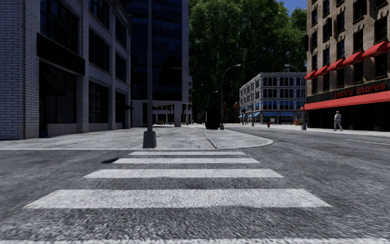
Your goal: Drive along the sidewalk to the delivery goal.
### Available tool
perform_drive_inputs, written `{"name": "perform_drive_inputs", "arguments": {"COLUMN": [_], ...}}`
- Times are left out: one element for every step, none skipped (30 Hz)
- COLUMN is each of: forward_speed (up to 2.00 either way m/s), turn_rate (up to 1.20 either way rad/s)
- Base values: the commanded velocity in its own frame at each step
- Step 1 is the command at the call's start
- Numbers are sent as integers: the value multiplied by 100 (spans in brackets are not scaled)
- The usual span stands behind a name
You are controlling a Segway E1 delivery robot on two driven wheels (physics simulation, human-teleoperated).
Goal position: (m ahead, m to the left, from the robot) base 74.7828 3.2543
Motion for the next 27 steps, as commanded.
{"name": "perform_drive_inputs", "arguments": {"forward_speed": [200, 200, 200, 200, 200, 200, 200, 200, 200, 200, 200, 200, 200, 200, 200, 200, 200, 200, 200, 200, 200, 200, 200, 200, 200, 200, 200], "turn_rate": [0, 0, 0, 0, 0, 0, 0, 0, 0, 0, 0, 0, 0, 0, 0, 0, 0, 0, 0, 0, 0, 0, 0, 0, 0, 0, 0]}}
